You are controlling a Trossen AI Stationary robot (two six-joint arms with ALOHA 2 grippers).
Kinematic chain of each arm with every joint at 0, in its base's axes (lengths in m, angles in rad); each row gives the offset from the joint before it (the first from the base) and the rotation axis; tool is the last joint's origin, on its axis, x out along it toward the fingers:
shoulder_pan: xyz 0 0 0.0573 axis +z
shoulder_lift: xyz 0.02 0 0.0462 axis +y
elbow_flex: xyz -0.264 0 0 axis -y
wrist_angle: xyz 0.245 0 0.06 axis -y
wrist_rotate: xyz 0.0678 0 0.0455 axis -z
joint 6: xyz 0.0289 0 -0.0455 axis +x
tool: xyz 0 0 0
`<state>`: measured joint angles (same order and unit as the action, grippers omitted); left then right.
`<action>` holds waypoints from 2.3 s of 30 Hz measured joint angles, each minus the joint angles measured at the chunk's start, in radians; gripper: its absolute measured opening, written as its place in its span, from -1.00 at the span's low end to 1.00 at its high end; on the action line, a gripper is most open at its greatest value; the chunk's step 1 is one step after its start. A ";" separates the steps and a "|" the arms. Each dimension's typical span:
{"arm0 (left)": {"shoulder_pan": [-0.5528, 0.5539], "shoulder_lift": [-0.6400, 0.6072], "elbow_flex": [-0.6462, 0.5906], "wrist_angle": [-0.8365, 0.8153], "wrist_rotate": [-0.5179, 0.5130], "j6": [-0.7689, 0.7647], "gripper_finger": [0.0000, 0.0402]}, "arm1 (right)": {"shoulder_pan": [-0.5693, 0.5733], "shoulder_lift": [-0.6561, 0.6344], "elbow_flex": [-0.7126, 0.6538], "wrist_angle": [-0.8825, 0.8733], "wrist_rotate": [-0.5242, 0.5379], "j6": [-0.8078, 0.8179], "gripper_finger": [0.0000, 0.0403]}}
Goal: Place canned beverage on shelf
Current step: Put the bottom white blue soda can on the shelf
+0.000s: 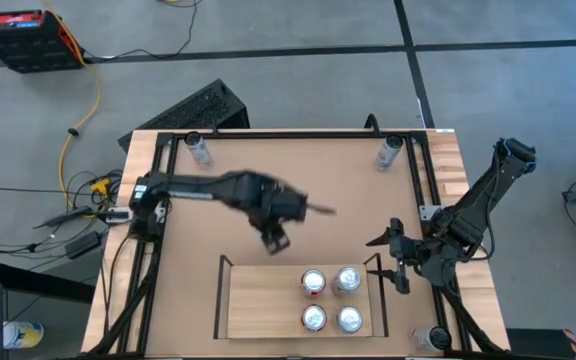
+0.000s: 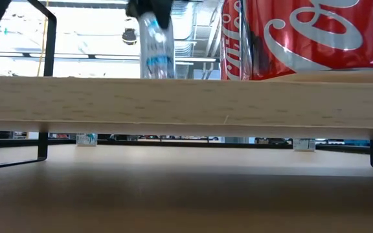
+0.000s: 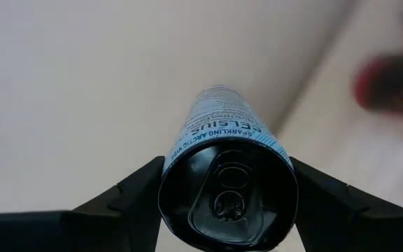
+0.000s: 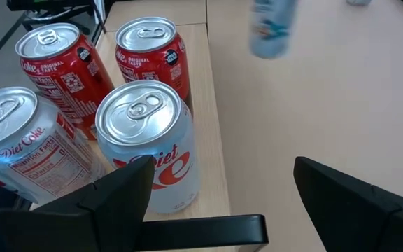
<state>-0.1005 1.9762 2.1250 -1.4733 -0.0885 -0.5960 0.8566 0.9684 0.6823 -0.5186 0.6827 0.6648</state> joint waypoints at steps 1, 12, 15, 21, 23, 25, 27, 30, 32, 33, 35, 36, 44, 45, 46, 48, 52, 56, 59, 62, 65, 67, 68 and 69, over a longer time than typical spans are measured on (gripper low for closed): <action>-0.032 -0.002 0.000 0.004 -0.005 0.005 0.16 | 0.000 0.000 0.000 -0.001 0.000 0.010 0.83; -0.294 0.003 0.000 0.127 0.021 -0.021 0.16 | -0.014 0.001 -0.001 0.006 0.000 0.049 0.83; -0.310 0.003 0.000 0.158 0.028 -0.038 0.16 | -0.023 0.001 -0.001 0.007 0.000 0.044 0.83; -0.259 0.004 0.000 0.188 0.050 -0.015 0.16 | -0.023 0.001 -0.001 0.007 0.004 0.036 0.83; -0.235 0.004 0.000 0.209 0.073 0.004 0.16 | -0.021 0.001 -0.001 0.007 0.005 0.035 0.83; -0.214 0.004 0.000 0.220 0.082 0.010 0.16 | -0.016 0.001 -0.001 0.007 0.005 0.035 0.83; -0.200 0.004 0.000 0.210 0.087 0.008 0.16 | -0.011 0.001 -0.001 0.007 0.011 0.034 0.83; -0.195 0.004 0.000 0.183 0.096 0.007 0.16 | -0.003 0.001 0.000 0.006 0.015 0.035 0.83; -0.204 0.005 -0.003 0.189 0.104 -0.003 0.16 | 0.001 0.001 0.000 0.006 0.020 0.034 0.83; -0.209 0.005 -0.008 0.197 0.108 -0.015 0.16 | 0.001 0.001 0.000 0.006 0.020 0.034 0.83; -0.225 0.005 -0.015 0.194 0.112 -0.036 0.16 | 0.001 0.001 0.000 0.005 0.020 0.035 0.83; -0.237 0.006 -0.016 0.184 0.111 -0.045 0.16 | 0.001 0.001 0.000 0.005 0.020 0.035 0.83; -0.355 0.006 -0.017 0.257 0.108 -0.116 0.16 | 0.000 0.000 0.000 0.004 0.020 0.042 0.83; -0.367 0.006 -0.017 0.275 0.109 -0.125 0.16 | 0.000 0.000 0.000 0.004 0.020 0.043 0.83; -0.377 0.006 -0.017 0.297 0.110 -0.133 0.16 | 0.000 0.000 0.000 0.004 0.019 0.045 0.83; -0.395 0.006 -0.016 0.317 0.105 -0.147 0.16 | 0.000 0.000 0.000 0.004 0.019 0.054 0.83; -0.419 0.007 -0.003 0.328 0.102 -0.171 0.16 | 0.000 0.000 0.000 0.004 0.019 0.068 0.83; -0.435 0.005 0.008 0.375 0.091 -0.186 0.16 | 0.000 0.000 0.000 0.003 0.019 0.067 0.83; -0.449 0.007 0.011 0.390 0.092 -0.202 0.16 | 0.000 0.000 0.000 0.003 0.019 0.064 0.83; -0.463 0.006 0.031 0.387 0.077 -0.213 0.16 | 0.000 0.000 0.000 0.003 0.019 0.064 0.83; -0.483 0.006 0.064 0.372 0.056 -0.226 0.16 | 0.000 0.000 0.000 0.003 0.019 0.065 0.83; -0.498 0.006 0.078 0.377 0.033 -0.229 0.16 | 0.000 0.000 0.000 0.003 0.018 0.066 0.83; -0.505 0.005 0.082 0.384 0.022 -0.229 0.16 | 0.000 0.000 0.000 0.003 0.018 0.066 0.83; -0.513 0.005 0.085 0.389 0.013 -0.230 0.16 | 0.000 0.000 0.000 0.003 0.018 0.065 0.83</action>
<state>-0.6132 1.9812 2.2097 -1.0847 -0.0757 -0.8257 0.8570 0.9688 0.6827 -0.5159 0.7010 0.7300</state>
